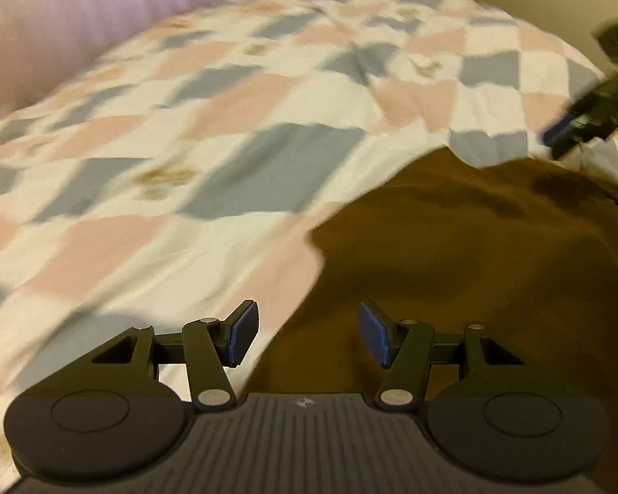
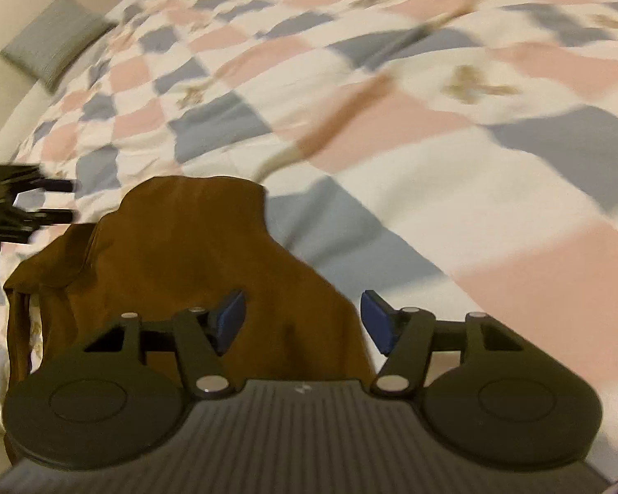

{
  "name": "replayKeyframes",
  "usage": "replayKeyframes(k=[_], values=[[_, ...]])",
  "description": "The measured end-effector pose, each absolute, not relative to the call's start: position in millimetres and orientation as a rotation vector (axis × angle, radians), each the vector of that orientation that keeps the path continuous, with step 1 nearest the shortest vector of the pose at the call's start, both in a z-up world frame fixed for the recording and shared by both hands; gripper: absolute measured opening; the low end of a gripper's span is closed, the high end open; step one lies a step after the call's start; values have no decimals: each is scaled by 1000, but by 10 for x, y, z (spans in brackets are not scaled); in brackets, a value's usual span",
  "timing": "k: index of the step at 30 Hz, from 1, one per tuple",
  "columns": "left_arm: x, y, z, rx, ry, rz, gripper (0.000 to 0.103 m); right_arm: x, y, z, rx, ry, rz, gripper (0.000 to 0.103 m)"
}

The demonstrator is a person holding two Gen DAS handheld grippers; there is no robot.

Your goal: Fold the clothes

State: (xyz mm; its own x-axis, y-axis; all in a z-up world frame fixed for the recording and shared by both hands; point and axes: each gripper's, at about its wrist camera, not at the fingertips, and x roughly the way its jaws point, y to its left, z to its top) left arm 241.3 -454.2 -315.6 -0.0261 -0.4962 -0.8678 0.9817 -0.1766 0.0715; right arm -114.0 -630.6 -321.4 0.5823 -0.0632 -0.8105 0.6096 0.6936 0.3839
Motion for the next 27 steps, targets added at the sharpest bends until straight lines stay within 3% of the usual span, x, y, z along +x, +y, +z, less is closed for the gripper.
replayKeyframes(k=[3,4,5,6,7,18,21,24,25,27], values=[[2354,-4742,-3540,997,742,-1553,55,-866,-6450,-3472,705,916,-378,65],[2379,-4764,-3658,996,758,-1560,47,-835,-6492,-3567,731,918,-367,69],[2404,-4776,-3730,975,773,-1571,30,-817,-6530,-3658,765,912,-352,59],[2409,-4782,-3761,964,771,-1579,16,-818,-6548,-3722,801,895,-329,41],[2400,-4773,-3762,973,744,-1586,0,-814,-6541,-3745,813,885,-305,6],[2453,-4924,-3109,934,335,-1590,0,-978,-6415,-3072,531,725,-379,3],[2569,-5099,-3099,875,386,-1580,0,-954,-6397,-3134,519,733,-388,3],[2660,-5162,-3236,840,619,-1628,17,-948,-6514,-3377,653,822,-405,10],[2673,-5150,-3277,826,688,-1649,31,-977,-6576,-3441,718,826,-412,16],[2687,-5130,-3329,799,764,-1672,39,-1052,-6693,-3436,812,751,-414,26]])
